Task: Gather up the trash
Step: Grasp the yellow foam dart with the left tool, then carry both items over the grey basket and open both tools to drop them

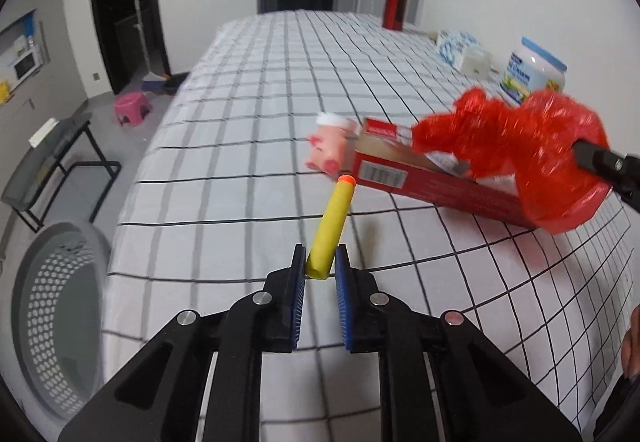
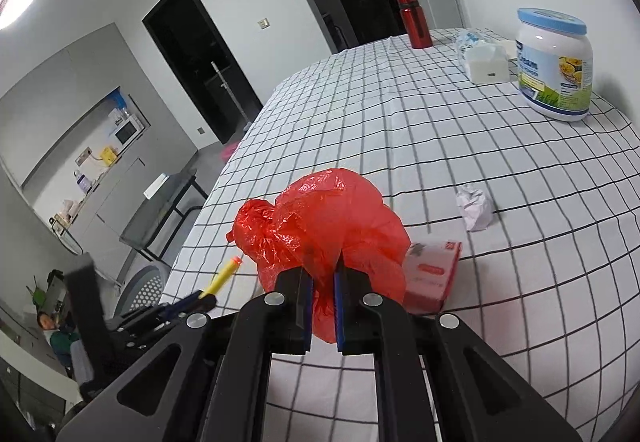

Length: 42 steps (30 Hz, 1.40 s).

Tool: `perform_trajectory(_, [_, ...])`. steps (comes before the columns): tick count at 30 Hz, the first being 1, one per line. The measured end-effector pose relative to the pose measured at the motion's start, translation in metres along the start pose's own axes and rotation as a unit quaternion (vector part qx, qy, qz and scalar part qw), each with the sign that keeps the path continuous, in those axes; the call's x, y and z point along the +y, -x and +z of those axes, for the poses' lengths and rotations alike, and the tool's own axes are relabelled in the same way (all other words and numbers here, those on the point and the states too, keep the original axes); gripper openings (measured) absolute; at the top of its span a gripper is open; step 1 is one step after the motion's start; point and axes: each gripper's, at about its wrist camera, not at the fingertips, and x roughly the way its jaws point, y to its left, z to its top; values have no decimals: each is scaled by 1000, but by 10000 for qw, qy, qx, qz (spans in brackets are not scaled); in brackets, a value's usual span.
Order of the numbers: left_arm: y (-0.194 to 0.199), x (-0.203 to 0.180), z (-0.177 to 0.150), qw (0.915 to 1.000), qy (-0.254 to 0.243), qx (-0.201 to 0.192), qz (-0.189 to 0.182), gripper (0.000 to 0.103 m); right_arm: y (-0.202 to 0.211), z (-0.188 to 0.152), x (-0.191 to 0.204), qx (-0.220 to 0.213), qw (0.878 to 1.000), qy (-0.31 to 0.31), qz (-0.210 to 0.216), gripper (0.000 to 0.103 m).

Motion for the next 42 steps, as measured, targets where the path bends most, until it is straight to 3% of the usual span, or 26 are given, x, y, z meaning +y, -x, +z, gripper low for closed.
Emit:
perform_trajectory(12, [74,86,-12,9932,585,-571,824,15,-32,-19,103,273,9956,715,537,8])
perform_trajectory(26, [101,227,-53,9707,1481,-393,1851,15,-121,-53,266,1032,9682,1751,1458,8])
perform_trajectory(32, [92,262,-68,9638,1757,-237,1992,15,-159,-68,308,1379,9571,2078,1477,8])
perform_trajectory(42, [72,283,-86,9612,1982,76,1917,15,-197,-91,336,1822,9446,2343,1401,8])
